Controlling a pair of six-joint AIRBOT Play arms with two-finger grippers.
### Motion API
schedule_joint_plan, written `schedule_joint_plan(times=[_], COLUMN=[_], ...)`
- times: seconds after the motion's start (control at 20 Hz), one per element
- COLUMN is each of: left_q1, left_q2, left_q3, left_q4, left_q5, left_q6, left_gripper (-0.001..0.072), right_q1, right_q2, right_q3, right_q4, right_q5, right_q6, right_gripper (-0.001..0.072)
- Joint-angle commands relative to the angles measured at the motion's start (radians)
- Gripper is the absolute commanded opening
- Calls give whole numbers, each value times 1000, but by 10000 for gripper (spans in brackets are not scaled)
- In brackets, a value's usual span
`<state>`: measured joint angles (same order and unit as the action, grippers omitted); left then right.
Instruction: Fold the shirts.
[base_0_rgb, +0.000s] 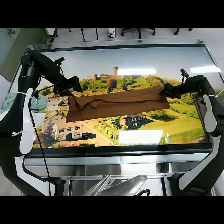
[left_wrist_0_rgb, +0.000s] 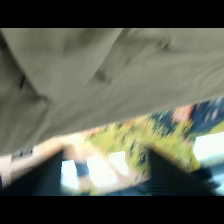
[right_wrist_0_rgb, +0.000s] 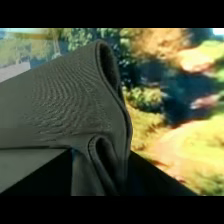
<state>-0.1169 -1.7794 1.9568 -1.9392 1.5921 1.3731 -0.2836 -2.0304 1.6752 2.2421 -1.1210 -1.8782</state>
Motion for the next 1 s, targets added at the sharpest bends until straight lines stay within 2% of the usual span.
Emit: schedule_joint_plan(times=[0.0, 0.05, 0.1, 0.3, 0.45, 0.55, 0.7, 0.8, 0.95], left_q1=[-19, -35, -53, -164, -283, -357, -428, -459, -498], left_q2=[59, 60, 58, 14, -90, -175, -322, -399, -423], left_q3=[-20, -20, -20, -20, -20, -18, 75, 131, 83], left_q4=[0, 0, 1, 0, 0, -8, -128, -215, -292], left_q5=[-135, -158, -182, -327, -404, -509, -607, -616, -694], left_q6=[48, 51, 52, 72, 96, 97, 103, 109, 118], left_gripper=[12, 13, 13, 13, 12, 12, 12, 12, 12], right_q1=[10, 11, 11, 9, 9, 10, 18, 18, 18], right_q2=[-28, -29, -29, 27, 168, 288, 449, 523, 590], right_q3=[6, 6, 6, 8, 8, 8, 8, 8, 8], right_q4=[15, 15, 16, 25, 30, 68, 85, 85, 86], right_q5=[-24, -23, -23, -48, -126, -196, -290, -297, -298], right_q6=[-8, -12, -16, -14, -14, -14, 8, 21, 35], right_gripper=[163, 41, 19, 16, 16, 17, 17, 17, 17])
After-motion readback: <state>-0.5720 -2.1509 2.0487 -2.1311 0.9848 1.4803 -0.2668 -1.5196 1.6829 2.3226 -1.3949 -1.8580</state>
